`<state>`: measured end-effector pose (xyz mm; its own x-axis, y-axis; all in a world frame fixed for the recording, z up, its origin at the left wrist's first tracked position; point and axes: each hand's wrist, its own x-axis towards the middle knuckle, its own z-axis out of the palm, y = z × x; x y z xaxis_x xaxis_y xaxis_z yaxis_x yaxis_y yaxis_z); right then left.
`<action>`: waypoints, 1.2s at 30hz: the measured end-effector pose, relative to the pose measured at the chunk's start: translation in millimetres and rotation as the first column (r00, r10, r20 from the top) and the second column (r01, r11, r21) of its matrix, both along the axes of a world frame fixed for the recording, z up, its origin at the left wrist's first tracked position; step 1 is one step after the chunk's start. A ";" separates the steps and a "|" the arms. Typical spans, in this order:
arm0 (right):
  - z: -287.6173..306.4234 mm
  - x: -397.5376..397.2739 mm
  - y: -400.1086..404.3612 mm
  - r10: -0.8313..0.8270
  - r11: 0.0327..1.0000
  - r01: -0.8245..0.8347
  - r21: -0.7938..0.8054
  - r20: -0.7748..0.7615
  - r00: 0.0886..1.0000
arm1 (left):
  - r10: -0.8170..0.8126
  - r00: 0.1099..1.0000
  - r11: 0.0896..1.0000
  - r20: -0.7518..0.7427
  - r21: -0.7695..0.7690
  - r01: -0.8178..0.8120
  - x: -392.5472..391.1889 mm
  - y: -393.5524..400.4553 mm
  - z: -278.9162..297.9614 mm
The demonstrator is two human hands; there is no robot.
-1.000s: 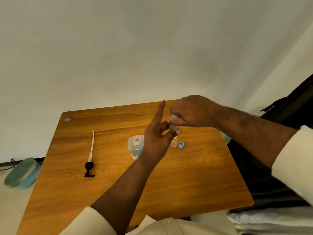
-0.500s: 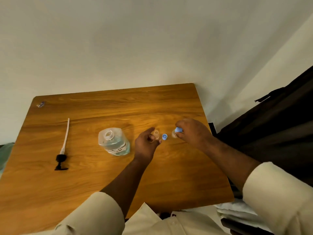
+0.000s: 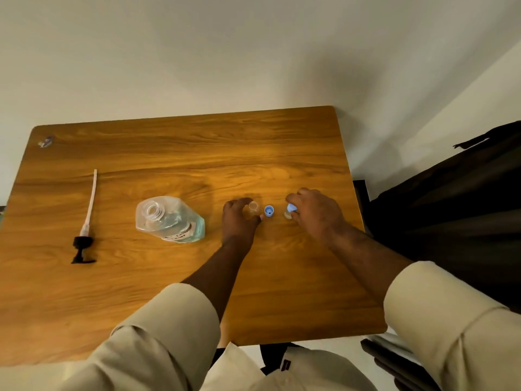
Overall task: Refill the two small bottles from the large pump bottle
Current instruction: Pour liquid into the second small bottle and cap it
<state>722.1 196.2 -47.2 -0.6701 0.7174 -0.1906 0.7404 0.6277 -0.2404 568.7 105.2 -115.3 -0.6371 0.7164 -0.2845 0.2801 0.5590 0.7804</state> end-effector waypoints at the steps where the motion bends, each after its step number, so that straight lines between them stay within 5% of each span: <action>1: 0.1 -0.2 0.1 -0.005 1.000 0.005 0.008 0.001 1.000 | 0.010 1.000 1.000 0.004 0.010 -0.010 0.2 -0.6 0.9; 6: 13.3 -0.6 -2.9 -0.017 0.995 0.018 0.094 -0.008 1.000 | 0.025 0.999 0.992 -0.026 0.123 -0.022 0.2 -18.6 25.9; 10: 33.2 -15.0 -17.5 -0.014 0.994 0.033 0.109 -0.171 0.985 | 0.068 0.997 0.968 -0.031 0.245 -0.058 -4.4 -48.5 67.4; 16: 38.3 -70.9 -61.2 -0.194 0.950 0.050 -0.307 -0.457 0.868 | 0.003 0.988 0.906 0.152 0.418 -0.067 -36.3 -104.3 136.4; 19: 32.3 -106.1 -93.4 -0.395 0.749 -0.003 -0.663 -0.450 0.801 | -0.032 0.985 0.881 0.171 0.471 -0.053 -64.1 -128.6 160.5; 22: 29.0 -140.2 -123.0 -0.549 0.571 -0.008 -0.821 -0.390 0.739 | -0.058 0.978 0.870 0.202 0.491 -0.050 -97.0 -151.6 172.3; 28: 16.7 -190.1 -147.8 -0.638 0.650 0.110 -0.752 -0.461 0.617 | -0.088 0.979 0.907 0.183 0.421 0.003 -155.8 -179.1 168.0; 32: 10.6 -205.3 -150.9 -0.759 0.588 0.124 -0.800 -0.492 0.426 | -0.168 0.966 0.914 0.198 0.398 0.077 -179.1 -184.8 165.8; 36: 21.0 -208.9 -154.8 -0.766 0.594 0.111 -0.797 -0.518 0.382 | -0.215 0.954 0.904 0.209 0.413 0.113 -192.6 -189.1 171.2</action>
<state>513.2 41.3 -26.3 -0.3509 0.8923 -0.2841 0.1321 -0.2532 -0.9584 376.1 -83.9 55.9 -0.4481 0.8895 -0.0895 0.1140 0.1561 0.9811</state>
